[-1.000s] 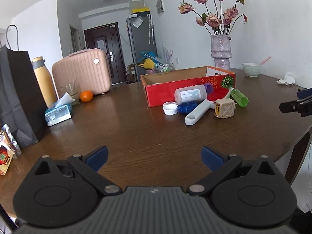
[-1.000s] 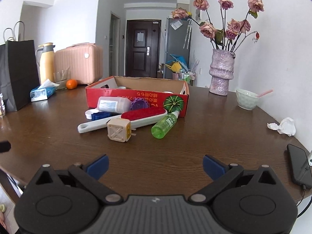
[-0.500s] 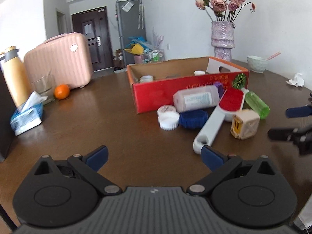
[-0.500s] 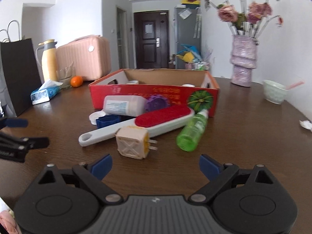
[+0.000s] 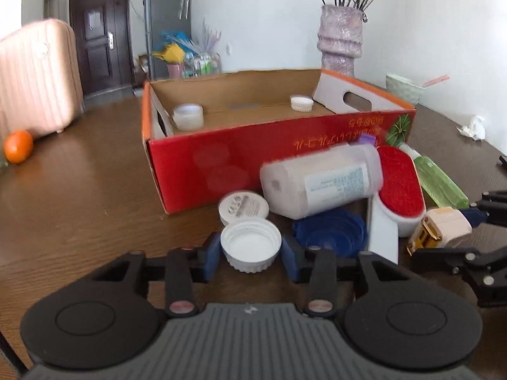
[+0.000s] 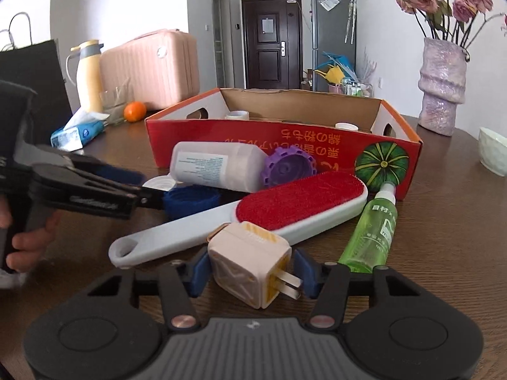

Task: Organize rigid objects
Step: 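Grasp the white plug adapter with the right tool while the left tool grasps a white cap, then carry the adapter and cap into the red box and open both tools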

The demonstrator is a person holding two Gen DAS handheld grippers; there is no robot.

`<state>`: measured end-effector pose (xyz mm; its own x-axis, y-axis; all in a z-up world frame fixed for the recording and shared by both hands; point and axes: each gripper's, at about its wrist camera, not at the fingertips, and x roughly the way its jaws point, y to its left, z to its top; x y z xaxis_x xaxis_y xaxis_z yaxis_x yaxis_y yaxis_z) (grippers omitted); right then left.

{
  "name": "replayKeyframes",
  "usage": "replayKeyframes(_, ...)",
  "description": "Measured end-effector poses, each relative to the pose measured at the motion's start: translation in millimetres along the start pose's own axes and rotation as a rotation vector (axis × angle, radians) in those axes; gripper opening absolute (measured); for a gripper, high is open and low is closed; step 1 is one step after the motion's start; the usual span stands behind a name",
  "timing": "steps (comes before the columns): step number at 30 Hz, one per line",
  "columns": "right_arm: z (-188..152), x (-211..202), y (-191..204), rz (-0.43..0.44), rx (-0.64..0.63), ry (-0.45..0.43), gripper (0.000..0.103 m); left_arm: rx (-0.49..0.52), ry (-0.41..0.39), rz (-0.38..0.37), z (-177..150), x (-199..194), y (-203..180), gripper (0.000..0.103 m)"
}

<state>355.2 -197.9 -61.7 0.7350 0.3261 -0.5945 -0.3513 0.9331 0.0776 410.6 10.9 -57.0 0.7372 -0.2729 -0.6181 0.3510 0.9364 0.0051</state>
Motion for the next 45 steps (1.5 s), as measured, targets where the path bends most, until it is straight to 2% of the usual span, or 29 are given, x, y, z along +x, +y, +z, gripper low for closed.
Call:
replayKeyframes(3,1,2,-1,0.003,0.004,0.004,0.054,0.010,-0.009,-0.013,-2,0,-1,0.041)
replayKeyframes(8,2,3,-4,0.011,0.021,0.007,0.053,-0.019,-0.016,0.051,-6,-15,-4,0.041)
replayKeyframes(11,1,3,-5,0.003,0.035,0.005,0.053,-0.088,-0.048,0.091,-23,-40,-4,0.041)
replayKeyframes(14,-1,0,-6,-0.017,0.044,0.000,0.052,-0.199,-0.053,0.068,-46,-73,2,0.041)
replayKeyframes(16,-6,-9,-2,-0.051,0.029,-0.011,0.052,-0.211,-0.068,0.109,-59,-100,-1,0.041)
replayKeyframes(19,-18,-30,3,-0.060,0.033,-0.025,0.046,-0.197,-0.106,0.167,-76,-141,-8,0.041)
replayKeyframes(25,-48,-76,14,-0.067,0.090,-0.059,0.046,-0.263,-0.130,0.184,-109,-197,-20,0.041)
replayKeyframes(28,-57,-108,32,-0.068,0.042,-0.122,0.046,-0.260,-0.170,0.179,-122,-223,-34,0.041)
replayKeyframes(34,-72,-179,58,-0.088,-0.047,-0.252,0.046,-0.256,-0.257,0.224,-138,-271,-66,0.041)
replayKeyframes(37,-78,-210,60,-0.094,-0.059,-0.286,0.046,-0.240,-0.324,0.224,-141,-297,-80,0.041)
replayKeyframes(41,-85,-247,57,-0.108,-0.063,-0.330,0.046,-0.168,-0.381,0.238,-125,-310,-98,0.041)
replayKeyframes(45,-85,-255,50,-0.117,-0.049,-0.345,0.046,-0.155,-0.408,0.214,-121,-310,-110,0.041)
